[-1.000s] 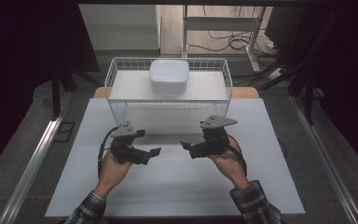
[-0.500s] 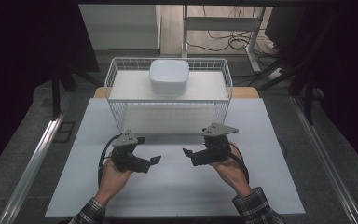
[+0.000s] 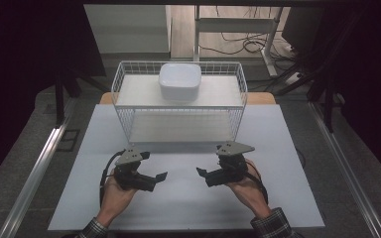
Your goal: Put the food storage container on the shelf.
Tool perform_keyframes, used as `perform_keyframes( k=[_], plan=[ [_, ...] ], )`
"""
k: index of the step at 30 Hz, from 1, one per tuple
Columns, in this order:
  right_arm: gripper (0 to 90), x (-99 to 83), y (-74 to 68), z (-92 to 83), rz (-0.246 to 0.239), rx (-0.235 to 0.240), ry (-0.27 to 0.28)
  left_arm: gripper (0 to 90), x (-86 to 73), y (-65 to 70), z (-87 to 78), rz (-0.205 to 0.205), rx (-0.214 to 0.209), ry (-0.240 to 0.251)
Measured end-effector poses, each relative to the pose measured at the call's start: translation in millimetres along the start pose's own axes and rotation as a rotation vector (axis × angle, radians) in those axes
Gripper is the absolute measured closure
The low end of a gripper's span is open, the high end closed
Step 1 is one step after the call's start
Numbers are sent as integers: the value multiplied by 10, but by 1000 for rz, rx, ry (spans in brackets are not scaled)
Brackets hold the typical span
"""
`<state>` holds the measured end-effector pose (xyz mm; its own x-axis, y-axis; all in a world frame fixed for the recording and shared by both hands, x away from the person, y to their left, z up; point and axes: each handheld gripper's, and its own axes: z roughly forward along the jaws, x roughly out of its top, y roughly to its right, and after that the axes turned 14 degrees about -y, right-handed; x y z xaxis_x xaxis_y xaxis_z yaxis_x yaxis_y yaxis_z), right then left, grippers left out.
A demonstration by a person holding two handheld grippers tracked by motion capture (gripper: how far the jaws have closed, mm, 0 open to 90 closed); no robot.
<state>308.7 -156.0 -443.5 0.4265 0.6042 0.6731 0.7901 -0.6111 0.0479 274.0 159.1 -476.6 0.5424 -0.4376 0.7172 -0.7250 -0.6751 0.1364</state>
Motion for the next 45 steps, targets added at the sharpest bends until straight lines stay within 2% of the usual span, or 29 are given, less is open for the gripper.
perform_keyframes(
  k=[6, 11, 19, 31, 35, 45],
  plan=[
    [0, -80, 1, -32, 2, -9, 0, 35, -83, 5, -30, -9, 6, -3],
    [0, -185, 25, -89, 22, -6, -4, 35, -182, -4, -63, -27, 3, -8],
    [0, -427, 73, -209, 52, -18, 1, 36, -372, -36, -144, -55, 24, -20],
    [0, -681, 136, -301, 90, -49, -8, 35, -616, -77, -242, -97, 49, -38],
    [0, -765, 164, -307, 103, -53, -19, 34, -672, -67, -244, -95, 69, -57],
    [0, -945, 220, -337, 130, -75, -41, 33, -796, -25, -257, -98, 86, -98]
  ],
)
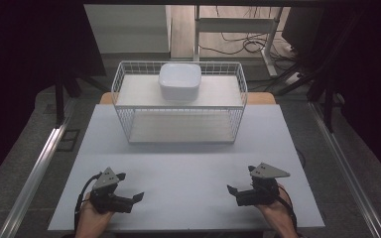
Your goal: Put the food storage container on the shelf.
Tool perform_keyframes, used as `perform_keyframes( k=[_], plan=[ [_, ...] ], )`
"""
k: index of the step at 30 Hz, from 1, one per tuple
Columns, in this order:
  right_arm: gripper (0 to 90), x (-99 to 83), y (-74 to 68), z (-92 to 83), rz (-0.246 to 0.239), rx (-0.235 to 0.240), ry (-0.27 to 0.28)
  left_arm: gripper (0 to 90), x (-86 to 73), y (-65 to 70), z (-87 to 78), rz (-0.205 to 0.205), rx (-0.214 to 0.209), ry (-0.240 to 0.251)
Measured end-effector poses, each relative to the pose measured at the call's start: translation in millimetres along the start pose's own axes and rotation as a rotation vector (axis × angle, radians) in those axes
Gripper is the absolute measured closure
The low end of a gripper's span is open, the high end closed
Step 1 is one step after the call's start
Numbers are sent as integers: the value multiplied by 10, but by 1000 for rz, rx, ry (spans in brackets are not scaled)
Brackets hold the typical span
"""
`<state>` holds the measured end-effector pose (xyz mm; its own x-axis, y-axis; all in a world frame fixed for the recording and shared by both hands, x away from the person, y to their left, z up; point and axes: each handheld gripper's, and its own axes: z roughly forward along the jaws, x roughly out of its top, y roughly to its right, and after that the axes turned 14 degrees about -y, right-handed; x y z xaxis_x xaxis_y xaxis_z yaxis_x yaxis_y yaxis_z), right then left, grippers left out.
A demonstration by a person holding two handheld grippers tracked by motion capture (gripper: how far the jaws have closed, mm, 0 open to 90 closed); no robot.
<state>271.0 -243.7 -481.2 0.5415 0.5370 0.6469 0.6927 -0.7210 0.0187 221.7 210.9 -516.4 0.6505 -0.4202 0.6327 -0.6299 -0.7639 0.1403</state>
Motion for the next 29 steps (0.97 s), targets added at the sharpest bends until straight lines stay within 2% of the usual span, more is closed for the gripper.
perform_keyframes(
  k=[12, 22, 29],
  plan=[
    [0, -190, 23, 2, 8, -25, -56, 29, -152, -16, 9, -30, 6, -48],
    [0, -275, 8, 84, 16, -24, -147, 7, -226, -72, 91, -78, -11, -137],
    [0, -297, 27, 124, 21, -26, -181, 5, -220, -72, 107, -81, -9, -148]
  ],
)
